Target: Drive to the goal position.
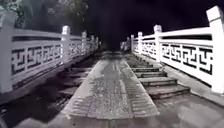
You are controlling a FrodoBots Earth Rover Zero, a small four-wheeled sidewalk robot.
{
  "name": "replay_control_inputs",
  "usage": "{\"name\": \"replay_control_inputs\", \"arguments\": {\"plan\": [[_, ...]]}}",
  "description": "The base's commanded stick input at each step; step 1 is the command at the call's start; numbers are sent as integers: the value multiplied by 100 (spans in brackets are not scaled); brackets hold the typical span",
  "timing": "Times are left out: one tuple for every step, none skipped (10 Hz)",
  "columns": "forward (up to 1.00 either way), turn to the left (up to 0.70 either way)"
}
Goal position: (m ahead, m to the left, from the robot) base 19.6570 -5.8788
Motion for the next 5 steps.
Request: {"name": "replay_control_inputs", "arguments": {"plan": [[45,0],[45,0],[45,0],[45,0],[45,0]]}}
